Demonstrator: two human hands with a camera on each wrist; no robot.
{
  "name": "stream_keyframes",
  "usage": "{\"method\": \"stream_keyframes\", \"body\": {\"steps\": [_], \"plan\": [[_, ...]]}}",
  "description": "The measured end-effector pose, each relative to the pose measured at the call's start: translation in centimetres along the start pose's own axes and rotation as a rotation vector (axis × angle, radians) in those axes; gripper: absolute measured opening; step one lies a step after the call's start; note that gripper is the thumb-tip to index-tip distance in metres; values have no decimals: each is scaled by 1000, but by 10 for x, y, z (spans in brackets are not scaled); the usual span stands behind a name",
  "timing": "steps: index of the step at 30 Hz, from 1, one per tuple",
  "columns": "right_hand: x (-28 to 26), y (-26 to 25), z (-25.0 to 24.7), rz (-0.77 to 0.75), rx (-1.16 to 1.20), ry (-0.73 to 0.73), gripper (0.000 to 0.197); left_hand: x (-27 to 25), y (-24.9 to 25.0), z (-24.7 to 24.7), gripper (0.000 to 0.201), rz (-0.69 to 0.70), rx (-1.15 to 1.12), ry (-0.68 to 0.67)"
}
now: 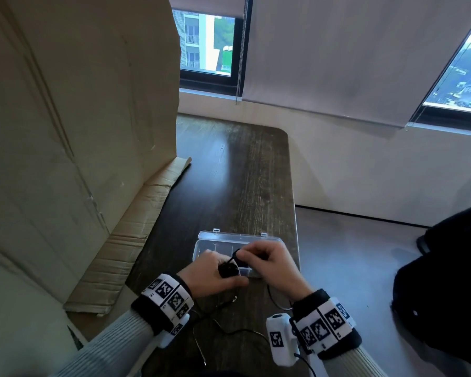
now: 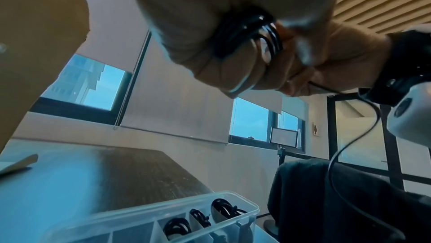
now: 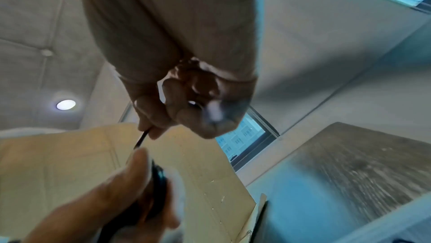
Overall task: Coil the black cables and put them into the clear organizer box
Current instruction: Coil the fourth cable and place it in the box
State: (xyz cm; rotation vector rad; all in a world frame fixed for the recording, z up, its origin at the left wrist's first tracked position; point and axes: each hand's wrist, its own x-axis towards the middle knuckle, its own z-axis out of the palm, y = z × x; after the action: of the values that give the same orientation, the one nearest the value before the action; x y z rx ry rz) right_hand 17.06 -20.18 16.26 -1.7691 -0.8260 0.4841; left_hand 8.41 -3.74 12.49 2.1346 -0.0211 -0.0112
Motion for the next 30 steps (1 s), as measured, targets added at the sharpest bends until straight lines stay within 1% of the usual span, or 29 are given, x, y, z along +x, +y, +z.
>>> {"method": "stream_keyframes", "body": {"steps": [2,4,7,10,12,14,17,19,20,21,22,23,24,25,26,27,28,29,30], "plan": [[1,1,-6,68,161,61,4,-2,3,-2,33,-36,-91,9],[1,5,-12,118,229,63,8,-5,8,-6,30,-66,-264,68],[-1,12,-12,136,178,-3,17,-5,19,-11,30,-111,-557,219],[-5,14,-9,80,113,-55,24,2,24,-15,41,-136,-858,373],[-7,15,-7,56,78,-68,27,6,26,-21,48,-116,-935,454],[-9,16,-3,57,54,-109,27,7,28,-27,48,-59,-990,489],[-14,19,6,79,-9,-220,28,8,33,-34,41,17,-1081,518],[-16,18,10,76,-72,-305,25,10,36,-38,36,15,-1152,568],[-17,17,12,74,-94,-335,23,11,35,-40,34,2,-1142,608],[-19,13,13,66,-104,-354,22,11,32,-42,32,-14,-1076,650],[-20,8,13,56,-118,-364,21,10,29,-44,30,-19,-964,678],[-21,3,12,39,-125,-367,20,9,24,-45,28,-5,-797,689],[-22,-2,10,23,-120,-359,18,8,17,-46,28,27,-566,678],[-22,-6,7,11,-100,-342,16,6,11,-45,29,56,-297,643],[-21,-11,4,12,-64,-307,15,4,4,-44,34,70,-61,577],[-21,-15,1,17,-10,-261,17,2,0,-41,41,62,94,494],[-19,-18,-2,13,33,-213,20,-1,-2,-39,49,49,146,414],[-17,-20,-4,-7,47,-167,23,-4,-2,-36,56,44,136,338],[-14,-20,-5,-24,40,-127,26,-6,-1,-32,56,48,107,263]]}}
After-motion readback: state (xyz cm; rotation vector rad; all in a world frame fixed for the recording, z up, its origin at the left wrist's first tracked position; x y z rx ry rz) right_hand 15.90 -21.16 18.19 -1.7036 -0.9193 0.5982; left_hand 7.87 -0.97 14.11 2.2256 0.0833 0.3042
